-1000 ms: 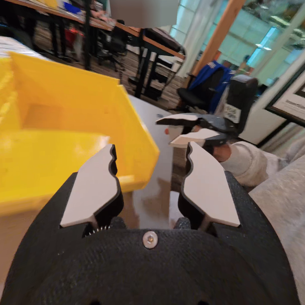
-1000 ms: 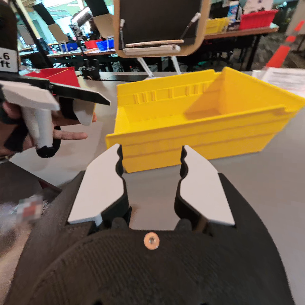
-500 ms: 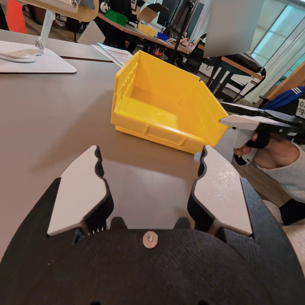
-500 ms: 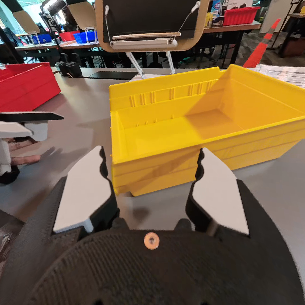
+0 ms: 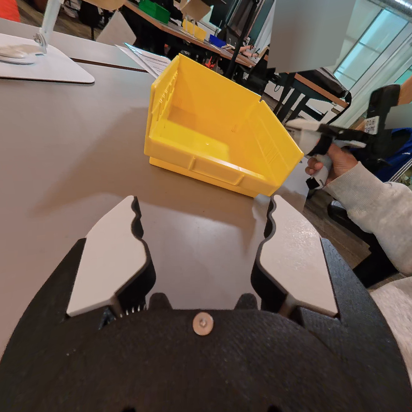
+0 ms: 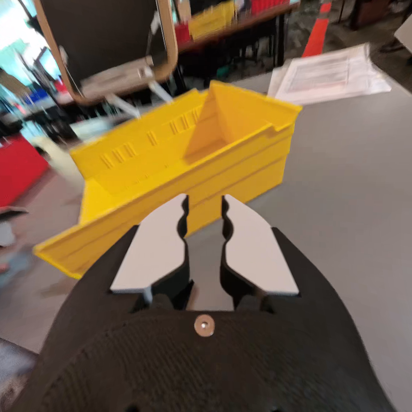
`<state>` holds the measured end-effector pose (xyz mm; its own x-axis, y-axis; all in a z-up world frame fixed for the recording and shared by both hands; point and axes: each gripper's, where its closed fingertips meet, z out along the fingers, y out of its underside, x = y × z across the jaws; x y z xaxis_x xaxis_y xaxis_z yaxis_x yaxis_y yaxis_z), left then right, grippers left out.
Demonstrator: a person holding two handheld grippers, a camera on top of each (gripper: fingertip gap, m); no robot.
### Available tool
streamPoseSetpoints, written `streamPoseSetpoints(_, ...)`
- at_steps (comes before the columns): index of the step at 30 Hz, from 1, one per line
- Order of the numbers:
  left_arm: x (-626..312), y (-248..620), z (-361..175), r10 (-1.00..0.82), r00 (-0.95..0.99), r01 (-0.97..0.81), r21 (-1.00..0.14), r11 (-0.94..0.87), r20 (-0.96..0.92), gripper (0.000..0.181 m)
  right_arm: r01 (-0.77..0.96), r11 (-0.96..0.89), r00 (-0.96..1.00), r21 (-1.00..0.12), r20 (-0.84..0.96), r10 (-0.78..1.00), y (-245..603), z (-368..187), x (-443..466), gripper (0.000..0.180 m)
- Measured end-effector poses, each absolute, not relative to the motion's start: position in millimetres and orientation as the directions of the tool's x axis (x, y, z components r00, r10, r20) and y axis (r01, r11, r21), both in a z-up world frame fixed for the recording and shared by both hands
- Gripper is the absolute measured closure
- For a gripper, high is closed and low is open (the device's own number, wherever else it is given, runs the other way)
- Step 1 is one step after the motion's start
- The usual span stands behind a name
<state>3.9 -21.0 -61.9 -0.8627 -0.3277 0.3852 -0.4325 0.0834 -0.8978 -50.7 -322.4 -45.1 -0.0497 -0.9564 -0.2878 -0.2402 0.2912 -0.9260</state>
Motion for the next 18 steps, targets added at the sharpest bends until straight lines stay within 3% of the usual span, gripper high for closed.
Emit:
streamPoseSetpoints(3, 4.3, -21.5, -63.2, -0.322, -0.858, -0.447, -0.89, 0.087, 0.4, 0.073, -0.031, 0.284, 0.061, -0.958, -0.285, -0.956, -294.9, 0.0, -56.9, 0.116)
streamPoseSetpoints(5, 6.1, -20.7, -63.7, -0.318, -0.848, -0.467, -0.881, 0.076, 0.423, 0.074, -0.018, 0.107, 0.037, -0.994, -0.107, -0.994, -269.4, 3.6, -53.8, 0.096)
streamPoseSetpoints(7, 8.1, -18.9, -63.2, -0.318, -0.838, -0.483, -0.873, 0.057, 0.443, 0.074, -0.047, -0.071, 0.012, -0.996, 0.071, -0.997, -241.5, -4.1, -44.5, 0.064)
streamPoseSetpoints(9, 8.8, -17.9, -62.5, -0.316, -0.835, -0.488, -0.871, 0.046, 0.451, 0.074, -0.12, -0.213, -0.001, -0.97, 0.214, -0.977, -222.7, -17.4, -36.2, 0.051)
streamPoseSetpoints(12, 8.5, -17.9, -62.2, -0.316, -0.837, -0.485, -0.873, 0.047, 0.447, 0.074, -0.178, -0.262, -0.006, -0.948, 0.268, -0.964, -215.0, -30.8, -26.5, 0.051)
streamPoseSetpoints(16, 8.5, -18.4, -63.0, -0.315, -0.835, -0.489, -0.871, 0.052, 0.451, 0.075, -0.191, -0.129, 0.046, -0.973, 0.122, -0.991, -222.1, -39.7, -22.2, 0.045)
streamPoseSetpoints(18, 9.0, -18.4, -63.5, -0.313, -0.832, -0.496, -0.867, 0.051, 0.458, 0.075, -0.204, -0.097, 0.018, -0.974, 0.096, -0.995, -237.8, -41.8, -24.4, 0.062)
